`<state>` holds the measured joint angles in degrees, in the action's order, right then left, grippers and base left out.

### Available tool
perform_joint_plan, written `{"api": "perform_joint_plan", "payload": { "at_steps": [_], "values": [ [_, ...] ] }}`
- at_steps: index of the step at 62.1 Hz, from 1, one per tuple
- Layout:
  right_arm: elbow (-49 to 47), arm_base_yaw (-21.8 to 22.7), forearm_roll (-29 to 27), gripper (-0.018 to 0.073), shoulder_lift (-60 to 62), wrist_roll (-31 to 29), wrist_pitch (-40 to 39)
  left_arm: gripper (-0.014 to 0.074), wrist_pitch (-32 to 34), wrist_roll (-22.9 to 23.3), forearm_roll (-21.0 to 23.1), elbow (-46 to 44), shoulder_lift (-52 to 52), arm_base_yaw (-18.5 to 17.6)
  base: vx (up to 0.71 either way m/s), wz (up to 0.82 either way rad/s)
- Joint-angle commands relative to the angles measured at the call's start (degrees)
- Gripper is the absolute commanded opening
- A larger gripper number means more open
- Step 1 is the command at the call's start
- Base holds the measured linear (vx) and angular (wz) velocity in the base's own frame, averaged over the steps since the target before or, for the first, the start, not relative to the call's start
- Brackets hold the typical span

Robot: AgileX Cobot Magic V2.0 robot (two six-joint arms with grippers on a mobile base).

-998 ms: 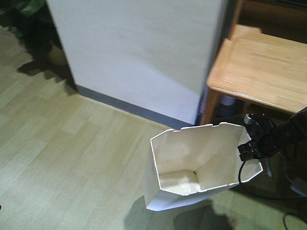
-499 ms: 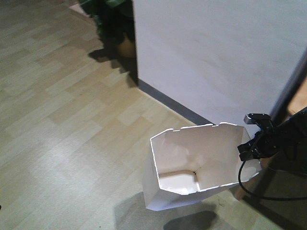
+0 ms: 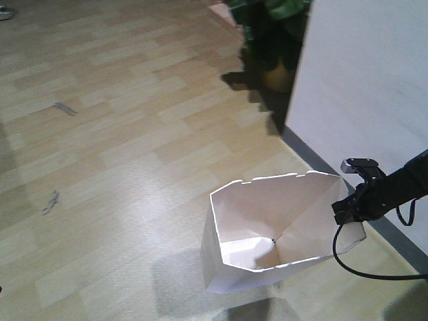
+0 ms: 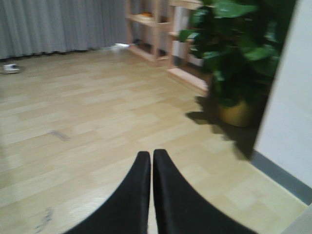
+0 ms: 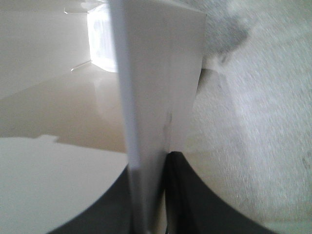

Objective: Move trash bin to bedside with robot
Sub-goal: 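Turn the base toward the bed, holding the bin in the right gripper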

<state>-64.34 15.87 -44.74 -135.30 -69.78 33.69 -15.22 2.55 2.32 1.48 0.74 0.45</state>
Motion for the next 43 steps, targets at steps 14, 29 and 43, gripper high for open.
{"api": "perform_joint_plan", "payload": {
  "at_steps": [14,29,43],
  "values": [
    [-1.0,0.1,-4.7,-0.0005,4.5,-0.2,8.7,-0.0006,4.0,0.3,0.2,0.7,0.8,0.0,0.18,0.68],
    [-1.0,0.1,-4.7,-0.0005,4.5,-0.2,8.7,-0.0006,4.0,0.3,0.2,0.7,0.8,0.0,0.19,0.58],
    [-1.0,0.1,-4.7,-0.0005,4.5,-0.2,8.7,-0.0006,4.0,0.3,0.2,0.7,0.8,0.0,0.22,0.37]
  ]
}}
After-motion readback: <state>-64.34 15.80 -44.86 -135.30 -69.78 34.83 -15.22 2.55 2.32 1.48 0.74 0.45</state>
